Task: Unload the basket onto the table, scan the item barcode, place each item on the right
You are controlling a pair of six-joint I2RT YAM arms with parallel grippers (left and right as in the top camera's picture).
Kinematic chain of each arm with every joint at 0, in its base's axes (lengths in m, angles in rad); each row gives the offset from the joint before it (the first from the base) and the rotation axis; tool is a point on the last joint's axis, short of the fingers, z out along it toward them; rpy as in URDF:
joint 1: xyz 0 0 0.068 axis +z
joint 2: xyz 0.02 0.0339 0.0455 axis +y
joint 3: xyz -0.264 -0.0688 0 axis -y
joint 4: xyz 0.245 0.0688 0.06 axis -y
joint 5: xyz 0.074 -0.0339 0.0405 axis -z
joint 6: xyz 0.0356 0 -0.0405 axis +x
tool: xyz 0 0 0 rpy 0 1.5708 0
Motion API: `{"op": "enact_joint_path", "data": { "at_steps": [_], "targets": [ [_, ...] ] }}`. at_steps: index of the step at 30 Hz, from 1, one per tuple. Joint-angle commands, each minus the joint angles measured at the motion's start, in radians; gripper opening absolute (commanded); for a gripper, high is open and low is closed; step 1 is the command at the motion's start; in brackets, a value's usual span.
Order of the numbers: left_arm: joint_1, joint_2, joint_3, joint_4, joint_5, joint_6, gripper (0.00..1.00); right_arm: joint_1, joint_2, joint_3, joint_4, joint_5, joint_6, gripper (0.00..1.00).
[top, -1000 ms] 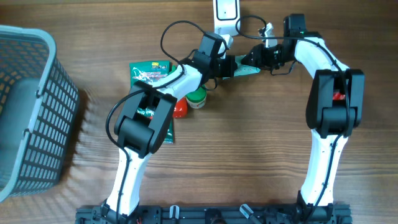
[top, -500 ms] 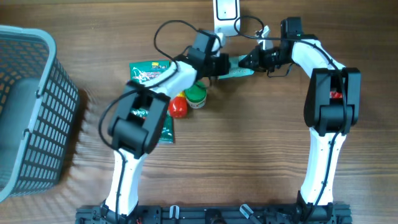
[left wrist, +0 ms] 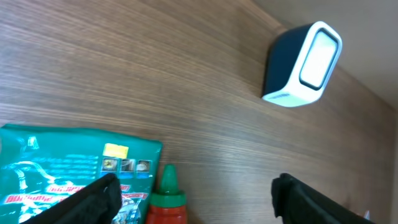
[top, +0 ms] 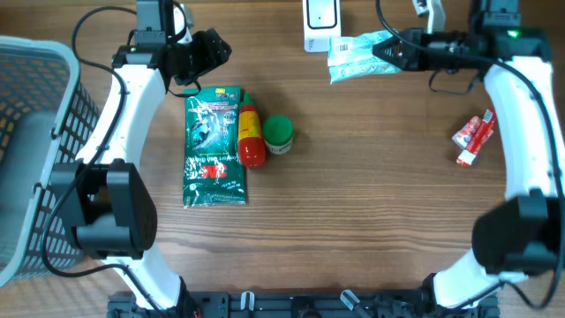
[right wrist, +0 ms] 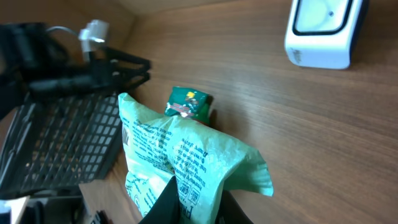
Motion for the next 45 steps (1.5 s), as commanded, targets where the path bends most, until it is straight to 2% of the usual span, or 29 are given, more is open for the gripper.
{"op": "enact_joint_path", "data": {
  "at_steps": [1,2,5,9,10,12,14,16,18,20,22,25,45],
  "targets": [
    [0.022,0.002,0.000,-0.022,-0.021,0.009,0.95,-0.005,-0.104,0.009,-0.022,-0.035,-0.045,0.04],
    [0.022,0.002,0.000,-0.021,-0.021,0.009,1.00,-0.005,-0.114,0.009,-0.016,-0.035,-0.044,0.04],
    [0.022,0.002,0.000,-0.021,-0.021,0.009,1.00,0.008,-0.094,0.008,0.041,-0.009,-0.043,0.04],
    [0.022,0.002,0.000,-0.021,-0.021,0.009,1.00,0.106,-0.011,0.008,0.259,0.385,0.009,0.04],
    [0.022,0.002,0.000,-0.021,-0.021,0.009,1.00,0.164,0.033,0.008,0.382,0.573,0.008,0.04],
    [0.022,0.002,0.000,-0.021,-0.021,0.009,1.00,0.233,0.095,0.008,0.551,0.787,-0.023,0.04],
    [0.022,0.002,0.000,-0.021,-0.021,0.009,1.00,0.291,0.158,0.008,0.730,0.950,-0.164,0.04],
    [0.022,0.002,0.000,-0.021,-0.021,0.009,1.00,0.348,0.241,0.008,0.933,1.077,-0.427,0.04],
    [0.022,0.002,0.000,-0.021,-0.021,0.009,1.00,0.382,0.308,0.008,1.054,1.156,-0.668,0.04],
    [0.022,0.002,0.000,-0.021,-0.021,0.009,1.00,0.403,0.360,0.008,1.120,1.228,-0.884,0.04],
    [0.022,0.002,0.000,-0.021,-0.021,0.009,1.00,0.415,0.397,0.008,1.163,1.289,-1.033,0.04],
    [0.022,0.002,0.000,-0.021,-0.021,0.009,1.00,0.417,0.436,0.008,1.196,1.331,-1.177,0.04],
    [0.022,0.002,0.000,-0.021,-0.021,0.009,1.00,0.419,0.510,0.008,1.286,1.332,-1.145,0.04]
  ]
}}
